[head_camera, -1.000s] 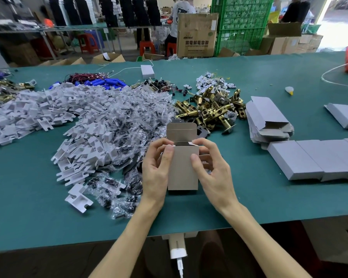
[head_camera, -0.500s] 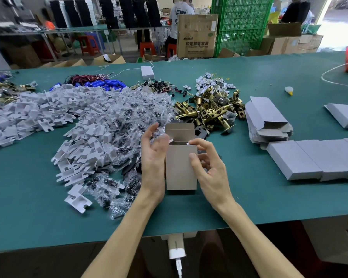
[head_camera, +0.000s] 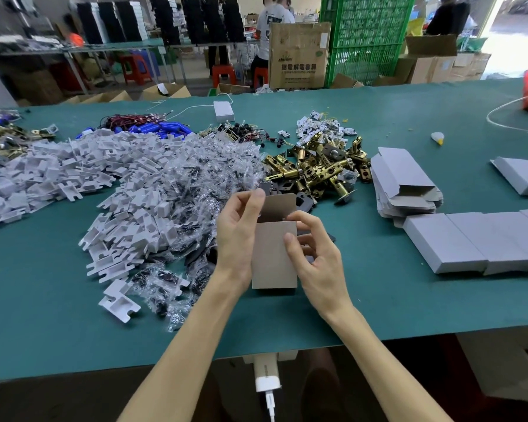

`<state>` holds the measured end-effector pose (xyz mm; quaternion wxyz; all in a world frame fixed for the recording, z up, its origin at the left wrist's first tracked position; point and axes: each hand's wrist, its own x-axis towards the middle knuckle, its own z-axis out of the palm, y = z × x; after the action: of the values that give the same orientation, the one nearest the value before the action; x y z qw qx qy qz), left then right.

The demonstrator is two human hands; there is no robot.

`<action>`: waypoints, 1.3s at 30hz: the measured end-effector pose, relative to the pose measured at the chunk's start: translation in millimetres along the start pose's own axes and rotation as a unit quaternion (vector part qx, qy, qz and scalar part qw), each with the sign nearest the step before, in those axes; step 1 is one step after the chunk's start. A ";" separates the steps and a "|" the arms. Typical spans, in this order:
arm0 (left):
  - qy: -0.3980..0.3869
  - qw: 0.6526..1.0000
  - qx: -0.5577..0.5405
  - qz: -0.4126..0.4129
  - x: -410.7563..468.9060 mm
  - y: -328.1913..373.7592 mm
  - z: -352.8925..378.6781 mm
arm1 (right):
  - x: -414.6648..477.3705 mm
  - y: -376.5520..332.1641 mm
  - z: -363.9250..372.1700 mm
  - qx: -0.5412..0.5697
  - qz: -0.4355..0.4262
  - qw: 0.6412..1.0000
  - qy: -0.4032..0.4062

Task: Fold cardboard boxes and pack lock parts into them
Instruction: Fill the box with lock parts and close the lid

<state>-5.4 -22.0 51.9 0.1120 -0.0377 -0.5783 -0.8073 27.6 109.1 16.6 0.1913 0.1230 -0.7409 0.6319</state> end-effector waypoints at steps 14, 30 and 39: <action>-0.026 0.991 0.116 0.063 -10.8 -6.5 -13.8 | -0.8 3.4 -0.5 0.012 0.008 1.000 0.021; -0.058 0.983 0.164 0.057 -10.9 4.9 -22.9 | -0.6 3.4 -0.2 0.023 -0.011 1.000 0.010; -0.091 0.977 0.167 0.094 -17.1 6.2 -21.3 | 0.6 -1.7 3.5 0.016 -0.013 0.999 0.031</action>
<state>14.0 -41.6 47.4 0.1392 -0.1463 -0.7068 -0.6780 27.4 105.4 17.9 0.2204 0.1166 -0.7229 0.6444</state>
